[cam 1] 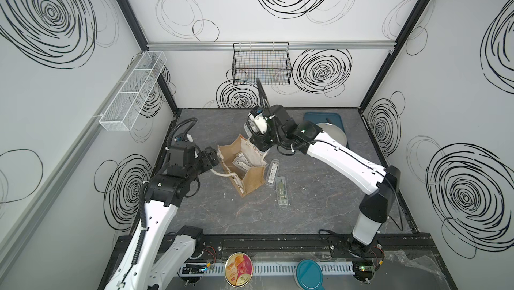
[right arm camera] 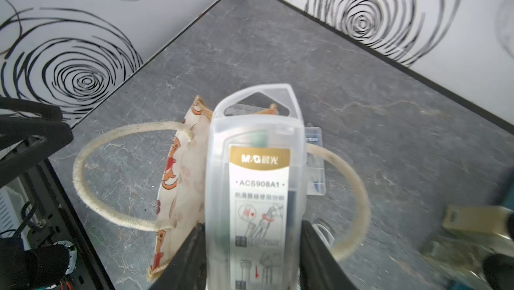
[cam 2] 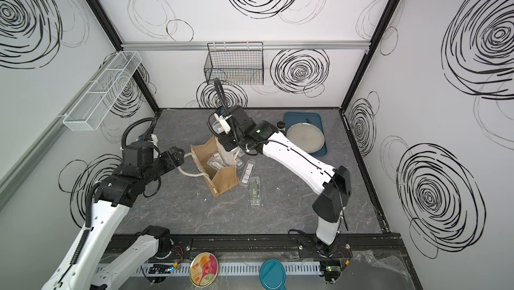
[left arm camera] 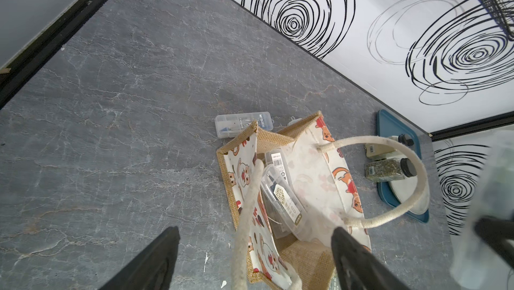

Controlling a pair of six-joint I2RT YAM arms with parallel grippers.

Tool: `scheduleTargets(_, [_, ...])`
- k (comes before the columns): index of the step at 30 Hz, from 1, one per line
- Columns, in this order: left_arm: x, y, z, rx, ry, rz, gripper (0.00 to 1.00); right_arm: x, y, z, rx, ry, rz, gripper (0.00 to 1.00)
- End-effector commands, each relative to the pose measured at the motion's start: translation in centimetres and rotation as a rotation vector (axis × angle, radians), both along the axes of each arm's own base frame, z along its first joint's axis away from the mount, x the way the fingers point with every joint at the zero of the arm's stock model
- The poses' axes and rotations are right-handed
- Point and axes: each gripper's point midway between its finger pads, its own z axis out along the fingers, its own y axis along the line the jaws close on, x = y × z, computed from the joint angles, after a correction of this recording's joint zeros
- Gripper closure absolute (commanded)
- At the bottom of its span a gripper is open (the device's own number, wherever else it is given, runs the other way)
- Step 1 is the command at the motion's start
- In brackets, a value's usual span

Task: Put the compass set into the canvas bag
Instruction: Place the compass set in the canvas bag.

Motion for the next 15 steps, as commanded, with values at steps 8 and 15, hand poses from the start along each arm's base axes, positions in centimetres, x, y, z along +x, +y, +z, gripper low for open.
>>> scheduleTargets(8, [0.0,0.2,0.1,-0.022,-0.014,0.022,0.11,1.4,4.7,-10.0,-0.242,0.065,0.081,0.53])
scheduleTargets(15, [-0.1,0.3,-0.1,-0.020,-0.006,0.029,0.11,0.1,3.9,-15.2,-0.328,0.153,0.104,0.53])
